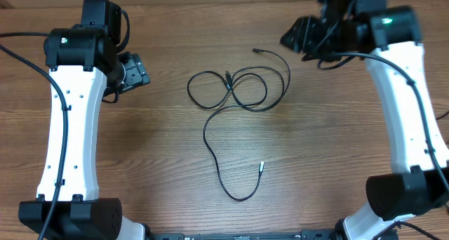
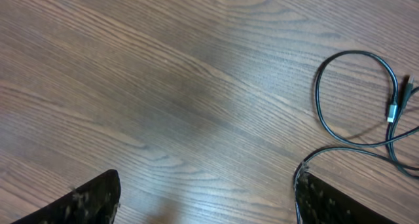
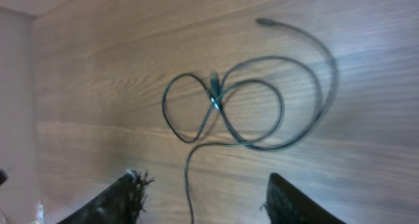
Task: Untangle cables
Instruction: 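Lower the right gripper onto the remaining cable and grasp a strand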
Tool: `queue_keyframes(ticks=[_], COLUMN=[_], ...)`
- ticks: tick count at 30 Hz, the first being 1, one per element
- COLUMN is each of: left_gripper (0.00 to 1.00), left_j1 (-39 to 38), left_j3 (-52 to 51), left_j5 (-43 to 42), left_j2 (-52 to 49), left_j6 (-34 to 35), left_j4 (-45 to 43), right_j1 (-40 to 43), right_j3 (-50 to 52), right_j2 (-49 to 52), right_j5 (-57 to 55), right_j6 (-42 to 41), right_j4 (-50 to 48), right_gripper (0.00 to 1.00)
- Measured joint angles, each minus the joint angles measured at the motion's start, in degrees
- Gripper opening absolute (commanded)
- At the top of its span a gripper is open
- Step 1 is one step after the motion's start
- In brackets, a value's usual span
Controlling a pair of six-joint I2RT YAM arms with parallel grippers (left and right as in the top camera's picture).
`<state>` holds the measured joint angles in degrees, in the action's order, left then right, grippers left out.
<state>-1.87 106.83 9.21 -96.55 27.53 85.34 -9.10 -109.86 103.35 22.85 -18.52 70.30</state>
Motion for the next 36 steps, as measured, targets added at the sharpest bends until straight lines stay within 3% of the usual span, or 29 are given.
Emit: queue_keyframes(ticks=[6,15,34,36], left_gripper=[0.86,0.86,0.85,0.85], left_j1=[0.0,0.0,0.0,0.0], left_j3=[-0.02,-0.04,-0.04,-0.04], left_j5=[0.02,-0.2,-0.63,-0.66], left_j2=[0.0,0.0,0.0,0.0], left_j6=[0.0,0.0,0.0,0.0], left_j4=[-0.09,0.26,0.39,0.39], right_j1=[-2.03,-9.35,-14.62,-14.75], right_j3=[17.99,32.59,34.42,34.47], right_j2=[0.37,0.39,16.57,17.09], right_j5=[2.56,-0.72,-4.68,-4.7], right_j6=[-6.58,-13.38,-21.77,-21.9], right_j4=[-18.27,-40.09,-62.29,-63.52], right_gripper=[0.63,0.7,0.7,0.61])
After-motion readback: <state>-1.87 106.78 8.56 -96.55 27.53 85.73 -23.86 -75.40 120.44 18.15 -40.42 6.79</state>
